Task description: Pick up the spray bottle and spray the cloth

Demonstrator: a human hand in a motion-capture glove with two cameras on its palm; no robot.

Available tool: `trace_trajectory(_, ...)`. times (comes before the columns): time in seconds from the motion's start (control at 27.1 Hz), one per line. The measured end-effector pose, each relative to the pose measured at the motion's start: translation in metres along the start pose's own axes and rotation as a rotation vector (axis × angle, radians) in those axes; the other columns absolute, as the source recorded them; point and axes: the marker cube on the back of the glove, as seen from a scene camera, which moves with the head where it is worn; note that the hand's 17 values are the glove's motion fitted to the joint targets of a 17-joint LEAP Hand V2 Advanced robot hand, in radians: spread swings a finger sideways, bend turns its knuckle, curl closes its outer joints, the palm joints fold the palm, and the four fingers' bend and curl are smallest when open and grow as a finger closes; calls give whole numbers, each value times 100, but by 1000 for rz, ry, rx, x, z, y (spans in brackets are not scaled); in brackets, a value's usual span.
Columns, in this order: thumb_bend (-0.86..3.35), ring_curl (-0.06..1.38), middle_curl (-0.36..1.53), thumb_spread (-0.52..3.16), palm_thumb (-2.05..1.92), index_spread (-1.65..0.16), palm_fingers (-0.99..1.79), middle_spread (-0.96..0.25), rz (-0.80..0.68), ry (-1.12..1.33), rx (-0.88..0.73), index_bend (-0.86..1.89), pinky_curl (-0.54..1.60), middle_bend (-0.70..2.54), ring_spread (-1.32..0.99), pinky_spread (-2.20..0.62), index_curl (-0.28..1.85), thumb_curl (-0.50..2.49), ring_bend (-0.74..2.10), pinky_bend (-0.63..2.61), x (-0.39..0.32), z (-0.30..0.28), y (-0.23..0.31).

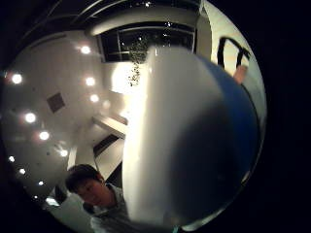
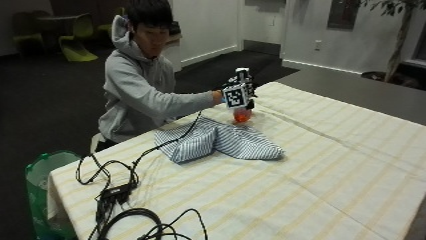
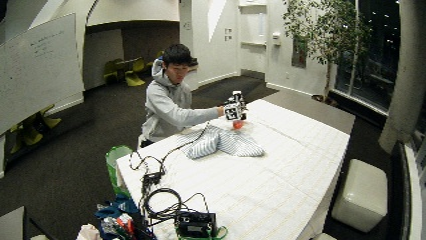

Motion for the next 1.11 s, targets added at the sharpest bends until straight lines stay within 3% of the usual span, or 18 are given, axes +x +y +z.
trace_trajectory(0.15, -5, 43, 46, 17, 98, -21, 114, -10, 11, 79, -87, 18, 42, 48, -17, -27, 51, 72, 51, 50, 6, -12, 10)
trace_trajectory(0.22, -3, 42, 45, 28, 99, -25, 92, -10, 13, 117, -112, 12, 41, 41, -15, -21, 48, 72, 48, 46, 9, -17, 18)
trace_trajectory(0.48, -4, 41, 42, 49, 96, -30, 45, -7, 3, 65, -148, 5, 42, 32, -11, -4, 41, 69, 38, 44, -14, -44, 59)
trace_trajectory(0.85, -3, 34, 40, 63, 95, -32, 57, -6, -107, 122, 25, 18, 35, 31, -9, 8, 36, 66, 32, 35, -52, -83, 113)
trace_trajectory(1.11, -3, 33, 39, 68, 95, -32, 58, -7, -145, 204, 15, 20, 34, 26, -8, 11, 38, 65, 27, 28, -56, -94, 143)
